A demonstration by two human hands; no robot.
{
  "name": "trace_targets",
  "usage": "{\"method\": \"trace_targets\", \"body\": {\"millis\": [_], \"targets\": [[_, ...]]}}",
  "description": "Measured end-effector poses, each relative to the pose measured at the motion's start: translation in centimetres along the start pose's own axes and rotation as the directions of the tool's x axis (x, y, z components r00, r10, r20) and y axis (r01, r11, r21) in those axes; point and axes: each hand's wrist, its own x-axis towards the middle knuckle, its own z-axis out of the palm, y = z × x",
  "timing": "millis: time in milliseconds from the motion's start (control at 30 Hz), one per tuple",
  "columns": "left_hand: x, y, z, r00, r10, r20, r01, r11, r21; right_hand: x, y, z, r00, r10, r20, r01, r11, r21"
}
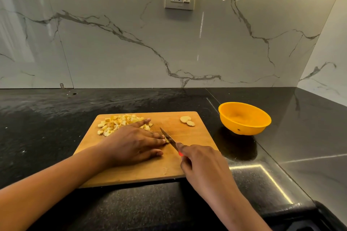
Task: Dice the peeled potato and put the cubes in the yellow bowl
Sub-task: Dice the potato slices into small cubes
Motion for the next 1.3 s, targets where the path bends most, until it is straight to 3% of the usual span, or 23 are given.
{"method": "trace_targets", "body": {"millis": [200, 333, 667, 833, 933, 1033, 1133, 1300], "targets": [[0.1, -0.1, 0.0, 1.0, -0.008, 0.014, 0.008, 1.0, -0.024, 1.4, -0.8, 0.2, 0.992, -0.022, 0.122, 0.046, 0.979, -0.197], [0.1, 0.0, 0.0, 0.999, -0.021, 0.026, 0.021, 1.0, -0.013, 0.7, -0.9, -0.2, 0.987, -0.042, 0.157, 0.075, 0.975, -0.209], [-0.2, 0.1, 0.4, 0.998, -0.059, -0.003, 0.058, 0.996, -0.062, -3.5, 0.5, -3.7, 0.998, -0.039, 0.045, 0.042, 0.998, -0.051], [0.5, -1.4, -0.1, 0.961, -0.245, -0.125, 0.201, 0.937, -0.287, -2.8, 1.8, -5.6, 0.997, 0.056, -0.061, -0.058, 0.998, -0.029], [1.9, -2.2, -1.1, 0.942, -0.319, 0.109, 0.336, 0.866, -0.369, -1.6, 2.1, -5.2, 0.99, 0.11, -0.085, -0.113, 0.993, -0.032], [3.3, -2.6, -1.6, 0.885, -0.283, 0.369, 0.413, 0.843, -0.344, -1.0, 2.1, -4.6, 0.987, 0.131, -0.089, -0.133, 0.991, -0.017], [4.4, -3.2, -1.5, 0.853, -0.203, 0.481, 0.404, 0.84, -0.362, -0.9, 2.3, -4.2, 0.984, 0.145, -0.105, -0.145, 0.989, 0.004], [5.5, -3.5, -1.5, 0.839, -0.089, 0.537, 0.306, 0.892, -0.331, -0.8, 2.5, -3.6, 0.981, 0.174, -0.086, -0.172, 0.985, 0.031]]}}
